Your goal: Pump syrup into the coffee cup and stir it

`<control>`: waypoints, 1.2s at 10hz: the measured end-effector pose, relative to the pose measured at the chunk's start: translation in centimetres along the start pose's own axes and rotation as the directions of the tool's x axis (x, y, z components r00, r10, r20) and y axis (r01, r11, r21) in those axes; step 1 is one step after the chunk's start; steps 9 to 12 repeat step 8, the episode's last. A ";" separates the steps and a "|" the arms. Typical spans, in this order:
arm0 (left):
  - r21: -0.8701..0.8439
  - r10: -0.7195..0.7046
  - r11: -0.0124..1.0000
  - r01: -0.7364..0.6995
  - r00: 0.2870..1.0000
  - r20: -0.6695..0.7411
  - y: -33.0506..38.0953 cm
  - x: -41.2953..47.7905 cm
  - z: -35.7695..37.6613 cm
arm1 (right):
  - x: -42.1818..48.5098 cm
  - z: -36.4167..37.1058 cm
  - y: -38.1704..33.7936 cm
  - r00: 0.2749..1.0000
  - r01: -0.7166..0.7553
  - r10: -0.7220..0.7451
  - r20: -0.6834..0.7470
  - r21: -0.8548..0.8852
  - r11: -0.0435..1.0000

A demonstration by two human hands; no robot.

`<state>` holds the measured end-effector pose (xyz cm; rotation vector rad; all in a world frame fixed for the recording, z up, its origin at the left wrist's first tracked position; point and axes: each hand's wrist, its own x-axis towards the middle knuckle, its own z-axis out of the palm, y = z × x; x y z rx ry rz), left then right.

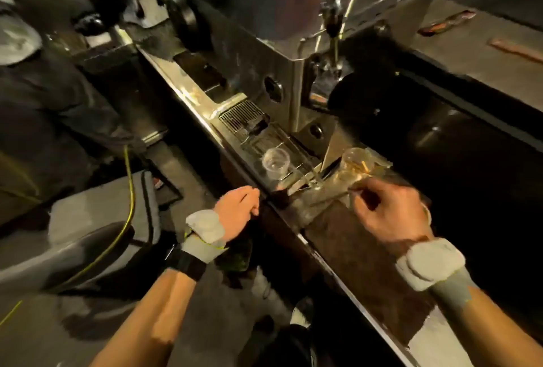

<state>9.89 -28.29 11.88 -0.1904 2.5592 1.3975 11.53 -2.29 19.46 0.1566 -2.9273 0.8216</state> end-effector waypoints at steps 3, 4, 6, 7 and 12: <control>-0.087 -0.227 0.974 0.210 0.933 -0.279 -9.0 -9.0 -7.9 | 1.6 13.2 -10.2 0.937 0.173 -0.190 0.292 0.083 0.981; -0.097 -0.273 0.962 0.256 0.924 -0.269 -10.5 -10.2 -8.3 | 3.3 18.6 -10.4 0.807 0.121 -0.059 0.588 -0.067 0.990; -0.092 -0.296 0.955 0.281 0.924 -0.244 -10.5 -10.5 -7.3 | 5.0 22.6 -9.3 0.627 0.169 0.088 0.774 -0.246 0.954; -0.122 -0.285 0.957 0.263 0.930 -0.231 -9.7 -9.6 -6.5 | 5.6 21.6 -9.2 0.653 0.189 0.064 0.755 -0.245 0.951; -0.168 -0.293 0.950 0.264 0.938 -0.185 -7.2 -7.5 -4.9 | 6.3 19.9 -7.7 0.701 0.138 0.048 0.712 -0.201 0.970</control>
